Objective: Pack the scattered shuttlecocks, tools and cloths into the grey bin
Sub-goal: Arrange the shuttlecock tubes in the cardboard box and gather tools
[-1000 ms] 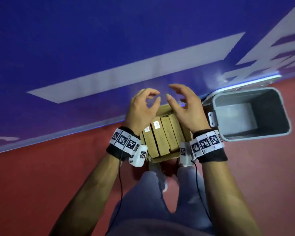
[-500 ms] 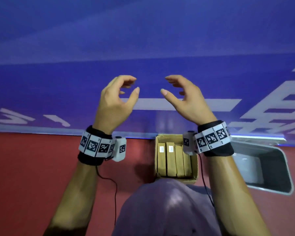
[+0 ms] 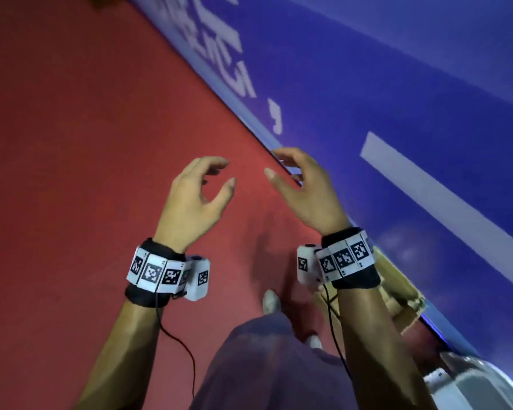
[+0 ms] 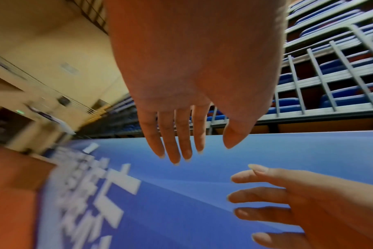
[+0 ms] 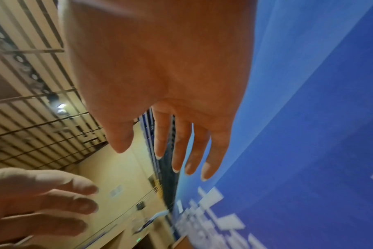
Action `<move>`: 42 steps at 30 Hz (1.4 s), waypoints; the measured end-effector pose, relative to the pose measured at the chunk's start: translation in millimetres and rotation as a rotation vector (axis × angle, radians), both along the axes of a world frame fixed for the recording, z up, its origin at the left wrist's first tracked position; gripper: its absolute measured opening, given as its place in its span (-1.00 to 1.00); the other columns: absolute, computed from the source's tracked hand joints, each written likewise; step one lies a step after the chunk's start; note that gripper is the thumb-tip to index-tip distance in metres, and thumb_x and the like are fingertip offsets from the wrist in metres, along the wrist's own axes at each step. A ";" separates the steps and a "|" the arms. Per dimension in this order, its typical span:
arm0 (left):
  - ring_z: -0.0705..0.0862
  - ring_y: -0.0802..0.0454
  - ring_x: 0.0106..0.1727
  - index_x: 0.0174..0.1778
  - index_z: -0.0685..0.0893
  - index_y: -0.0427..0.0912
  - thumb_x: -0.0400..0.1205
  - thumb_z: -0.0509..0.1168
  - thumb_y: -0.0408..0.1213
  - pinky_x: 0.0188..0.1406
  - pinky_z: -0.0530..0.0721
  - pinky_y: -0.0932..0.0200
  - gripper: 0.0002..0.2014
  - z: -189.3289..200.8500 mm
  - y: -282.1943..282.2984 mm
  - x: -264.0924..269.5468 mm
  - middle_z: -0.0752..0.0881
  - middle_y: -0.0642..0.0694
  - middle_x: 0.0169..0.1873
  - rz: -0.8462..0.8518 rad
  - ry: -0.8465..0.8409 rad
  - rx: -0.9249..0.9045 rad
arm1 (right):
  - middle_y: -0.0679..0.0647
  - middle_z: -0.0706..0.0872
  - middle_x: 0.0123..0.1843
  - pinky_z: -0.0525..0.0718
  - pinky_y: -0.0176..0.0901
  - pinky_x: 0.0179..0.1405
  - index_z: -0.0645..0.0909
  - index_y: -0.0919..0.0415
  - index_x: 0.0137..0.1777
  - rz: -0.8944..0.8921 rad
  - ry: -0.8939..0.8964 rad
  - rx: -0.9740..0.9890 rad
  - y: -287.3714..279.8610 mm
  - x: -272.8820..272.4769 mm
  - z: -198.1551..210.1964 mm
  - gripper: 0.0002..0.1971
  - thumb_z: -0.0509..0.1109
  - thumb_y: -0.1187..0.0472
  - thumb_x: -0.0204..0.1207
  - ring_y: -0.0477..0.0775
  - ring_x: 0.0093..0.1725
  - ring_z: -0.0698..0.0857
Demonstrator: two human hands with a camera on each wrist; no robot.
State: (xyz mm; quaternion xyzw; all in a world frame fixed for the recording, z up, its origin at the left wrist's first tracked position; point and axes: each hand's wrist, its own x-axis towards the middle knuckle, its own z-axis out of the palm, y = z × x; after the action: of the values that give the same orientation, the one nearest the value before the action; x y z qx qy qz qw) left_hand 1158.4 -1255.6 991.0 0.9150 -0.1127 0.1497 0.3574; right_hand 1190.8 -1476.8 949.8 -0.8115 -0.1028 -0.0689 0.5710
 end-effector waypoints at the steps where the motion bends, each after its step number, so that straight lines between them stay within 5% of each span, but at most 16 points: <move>1: 0.72 0.18 0.18 0.30 0.71 -0.10 0.68 0.43 -0.16 0.21 0.68 0.14 -0.72 -1.2 23.2 -17.4 0.74 0.07 0.13 0.068 0.010 0.011 | -0.17 0.71 0.36 0.66 -0.10 0.38 0.62 -0.08 0.42 0.067 0.011 -0.003 23.6 -3.4 -1.3 -0.60 0.49 -0.09 0.62 -0.26 0.35 0.66; 11: 0.70 0.15 0.22 0.34 0.67 -0.04 0.69 0.42 -0.09 0.29 0.71 -0.06 -0.69 -34.3 244.1 -223.3 0.73 0.07 0.20 0.698 0.095 0.006 | -0.20 0.66 0.37 0.66 -0.03 0.39 0.60 -0.16 0.45 0.696 0.000 -0.110 286.1 -81.9 -8.3 -0.57 0.46 -0.17 0.61 -0.25 0.36 0.62; 19: 0.69 0.09 0.21 0.36 0.64 -0.07 0.69 0.39 -0.04 0.25 0.71 -0.10 -0.64 -53.3 423.5 -406.0 0.72 0.02 0.21 1.103 0.162 0.023 | -0.20 0.66 0.34 0.66 0.02 0.40 0.59 -0.18 0.42 1.048 -0.014 -0.124 543.0 -196.2 -22.6 -0.59 0.48 -0.16 0.60 -0.27 0.37 0.62; 26: 0.71 0.11 0.16 0.32 0.66 -0.02 0.65 0.40 -0.01 0.20 0.72 -0.08 -0.65 -74.6 507.0 -550.7 0.74 0.06 0.15 1.474 0.187 -0.085 | -0.21 0.64 0.36 0.63 0.08 0.45 0.57 -0.19 0.44 1.400 -0.040 -0.214 706.0 -303.8 -36.4 -0.56 0.47 -0.20 0.59 -0.21 0.42 0.59; 36: 0.68 0.14 0.21 0.32 0.65 -0.06 0.66 0.41 -0.03 0.17 0.66 0.10 -0.65 -95.0 594.8 -637.1 0.71 0.08 0.24 1.821 0.309 -0.128 | -0.17 0.65 0.29 0.64 -0.03 0.40 0.60 -0.15 0.42 1.761 -0.017 -0.215 913.4 -424.4 -68.9 -0.58 0.51 -0.13 0.58 -0.20 0.35 0.62; 42: 0.69 0.12 0.20 0.28 0.66 -0.02 0.66 0.42 -0.08 0.14 0.66 0.08 -0.71 -78.7 686.2 -665.1 0.72 0.11 0.19 2.069 0.232 -0.138 | -0.06 0.67 0.34 0.59 -0.09 0.42 0.61 -0.04 0.44 1.992 -0.096 -0.200 1051.5 -487.4 -45.8 -0.56 0.53 -0.07 0.59 -0.10 0.36 0.63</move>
State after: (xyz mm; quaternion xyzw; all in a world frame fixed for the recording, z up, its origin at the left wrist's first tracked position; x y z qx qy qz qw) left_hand 493.3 -569.4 912.2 0.5511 0.7701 0.3001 0.1147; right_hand 703.4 -425.2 904.0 -0.3961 -0.7638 0.4172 0.2928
